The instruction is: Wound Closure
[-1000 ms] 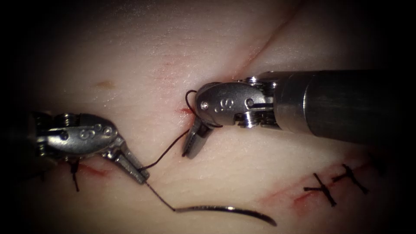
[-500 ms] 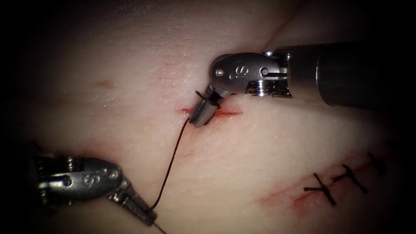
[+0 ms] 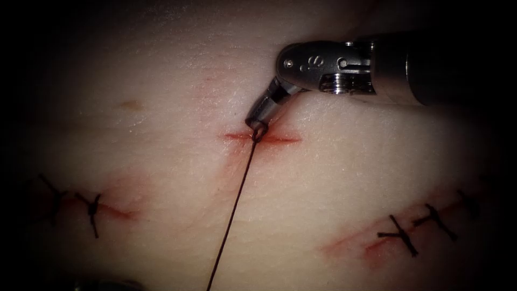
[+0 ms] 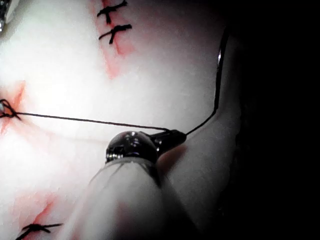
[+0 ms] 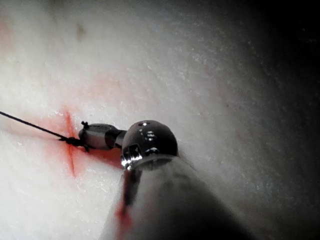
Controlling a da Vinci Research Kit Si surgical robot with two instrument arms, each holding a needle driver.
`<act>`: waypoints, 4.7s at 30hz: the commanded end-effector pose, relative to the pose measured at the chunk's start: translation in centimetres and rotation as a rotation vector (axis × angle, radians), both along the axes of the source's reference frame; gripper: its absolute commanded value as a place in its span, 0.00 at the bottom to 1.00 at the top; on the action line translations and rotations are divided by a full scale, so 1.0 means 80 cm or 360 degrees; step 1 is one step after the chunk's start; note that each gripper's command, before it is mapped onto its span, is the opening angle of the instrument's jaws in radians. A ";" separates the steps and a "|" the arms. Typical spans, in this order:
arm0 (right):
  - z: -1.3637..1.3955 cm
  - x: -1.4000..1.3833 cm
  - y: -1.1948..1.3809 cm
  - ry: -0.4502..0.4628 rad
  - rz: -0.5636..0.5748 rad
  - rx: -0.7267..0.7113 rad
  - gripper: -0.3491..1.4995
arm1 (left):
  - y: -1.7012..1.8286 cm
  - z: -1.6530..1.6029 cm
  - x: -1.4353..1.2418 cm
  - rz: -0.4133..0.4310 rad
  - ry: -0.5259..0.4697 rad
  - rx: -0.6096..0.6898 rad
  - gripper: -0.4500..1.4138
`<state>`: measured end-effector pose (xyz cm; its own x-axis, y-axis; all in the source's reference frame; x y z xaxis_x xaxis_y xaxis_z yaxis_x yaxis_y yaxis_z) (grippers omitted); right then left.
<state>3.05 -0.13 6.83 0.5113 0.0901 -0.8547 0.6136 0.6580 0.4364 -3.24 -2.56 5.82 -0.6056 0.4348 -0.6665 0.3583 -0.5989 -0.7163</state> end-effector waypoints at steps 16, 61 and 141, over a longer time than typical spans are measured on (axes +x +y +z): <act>0.0020 0.0005 0.0013 -0.0040 0.0071 -0.0031 0.00 | -0.0099 -0.0024 -0.0011 0.0067 -0.0048 -0.0052 0.00; -0.0066 -0.0050 0.0030 -0.0122 0.0950 0.0003 0.89 | 0.0091 -0.0066 0.0017 -0.0125 -0.0193 -0.0312 0.00; -0.0126 0.0032 -0.0112 0.0266 0.1685 -0.0183 0.11 | 0.0189 0.0096 0.0025 -0.0374 0.0600 -0.0413 0.00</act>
